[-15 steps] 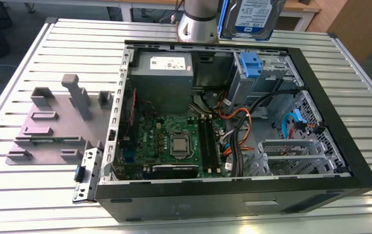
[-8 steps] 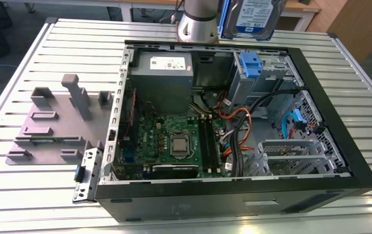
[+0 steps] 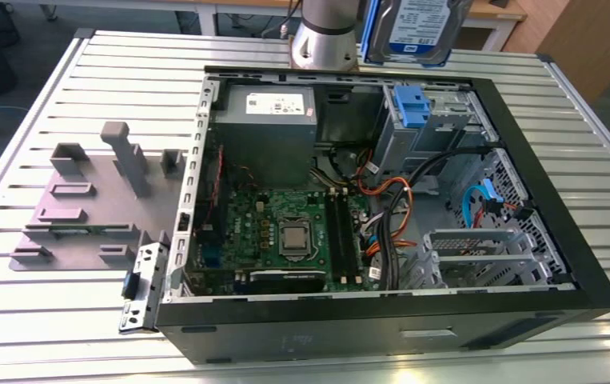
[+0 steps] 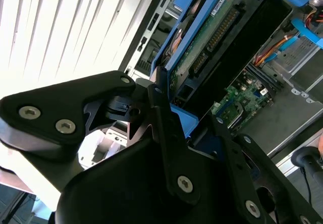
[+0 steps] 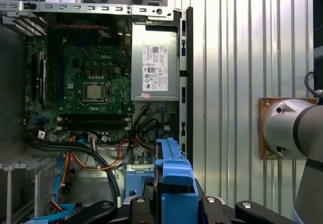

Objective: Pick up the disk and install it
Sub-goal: 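Pick up the disk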

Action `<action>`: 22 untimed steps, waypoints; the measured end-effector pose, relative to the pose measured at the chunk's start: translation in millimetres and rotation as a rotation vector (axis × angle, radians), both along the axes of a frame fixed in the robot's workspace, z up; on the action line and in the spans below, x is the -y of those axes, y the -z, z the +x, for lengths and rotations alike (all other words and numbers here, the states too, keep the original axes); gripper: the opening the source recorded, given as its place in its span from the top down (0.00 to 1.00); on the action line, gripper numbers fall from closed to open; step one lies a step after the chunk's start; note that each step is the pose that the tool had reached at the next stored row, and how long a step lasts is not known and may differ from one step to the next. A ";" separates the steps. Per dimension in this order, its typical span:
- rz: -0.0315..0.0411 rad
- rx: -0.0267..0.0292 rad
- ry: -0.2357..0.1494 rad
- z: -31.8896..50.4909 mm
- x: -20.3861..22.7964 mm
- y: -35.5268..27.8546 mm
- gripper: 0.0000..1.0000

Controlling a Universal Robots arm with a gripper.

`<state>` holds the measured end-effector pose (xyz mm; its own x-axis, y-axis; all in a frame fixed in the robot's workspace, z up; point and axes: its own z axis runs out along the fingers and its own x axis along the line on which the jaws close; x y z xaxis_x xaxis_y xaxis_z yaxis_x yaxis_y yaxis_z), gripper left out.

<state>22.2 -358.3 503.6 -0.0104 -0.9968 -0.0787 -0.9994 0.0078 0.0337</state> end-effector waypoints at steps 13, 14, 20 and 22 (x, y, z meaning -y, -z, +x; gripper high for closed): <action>0.0000 0.0000 0.000 3.7 0.0 0.0 0.63; 0.0000 0.0000 0.000 3.9 0.0 0.0 0.63; 0.0000 0.0000 0.000 5.6 0.0 0.0 0.63; 0.0000 0.0000 0.000 6.2 0.0 0.0 0.63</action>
